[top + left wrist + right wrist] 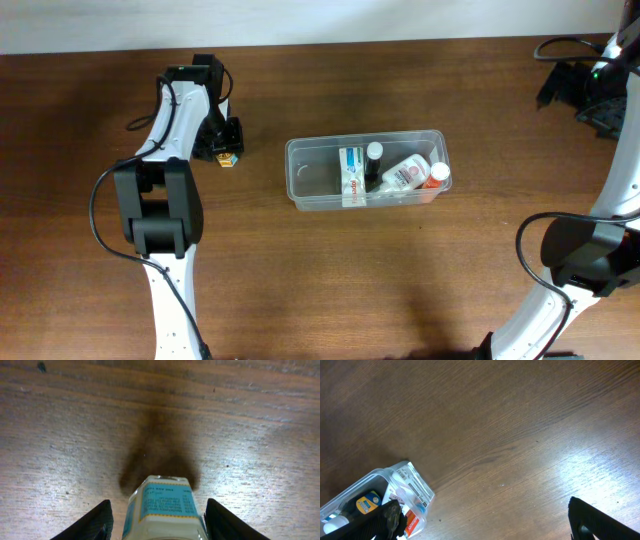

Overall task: Pack container
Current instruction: 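Lower the left gripper and grasp the amber jar by its lid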

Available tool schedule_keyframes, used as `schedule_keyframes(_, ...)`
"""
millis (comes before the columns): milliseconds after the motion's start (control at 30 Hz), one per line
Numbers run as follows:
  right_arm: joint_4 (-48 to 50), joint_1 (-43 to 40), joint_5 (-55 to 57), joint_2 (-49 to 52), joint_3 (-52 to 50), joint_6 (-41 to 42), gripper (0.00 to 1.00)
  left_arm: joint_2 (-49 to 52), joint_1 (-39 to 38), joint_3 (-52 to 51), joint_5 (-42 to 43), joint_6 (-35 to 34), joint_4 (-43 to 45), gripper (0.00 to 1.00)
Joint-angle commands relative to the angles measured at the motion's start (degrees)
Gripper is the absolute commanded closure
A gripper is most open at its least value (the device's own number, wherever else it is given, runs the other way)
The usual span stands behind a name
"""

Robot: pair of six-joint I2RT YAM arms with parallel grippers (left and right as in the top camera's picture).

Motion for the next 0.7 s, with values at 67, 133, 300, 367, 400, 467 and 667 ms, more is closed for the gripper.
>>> schedule_keyframes(67, -0.28, -0.33, 0.11, -1.18, -0.04, 0.48, 0.02, -0.76, -0.11, -0.33, -0.59, -0.04, 0.72, 0.40)
schedule_keyframes(133, -0.28, -0.31, 0.11, -1.18, -0.04, 0.48, 0.02, -0.74, -0.11, -0.33, -0.61, -0.04, 0.72, 0.40)
schedule_keyframes(300, -0.28, -0.31, 0.11, -1.18, -0.04, 0.48, 0.02, -0.76, -0.11, -0.33, -0.59, -0.07, -0.07, 0.46)
schedule_keyframes(367, -0.28, -0.31, 0.11, -1.18, -0.04, 0.48, 0.02, -0.74, -0.17, -0.33, -0.59, -0.07, -0.48, 0.46)
schedule_keyframes(400, -0.28, -0.31, 0.11, -1.18, -0.04, 0.48, 0.02, -0.74, -0.20, -0.33, -0.59, -0.04, -0.55, 0.46)
schedule_keyframes(467, -0.28, -0.31, 0.11, -1.18, -0.04, 0.48, 0.02, -0.76, -0.22, -0.33, -0.61, -0.04, -0.52, 0.46)
schedule_keyframes(667, -0.28, -0.31, 0.11, -1.18, -0.04, 0.48, 0.02, -0.76, -0.22, -0.33, -0.61, -0.04, -0.46, 0.47)
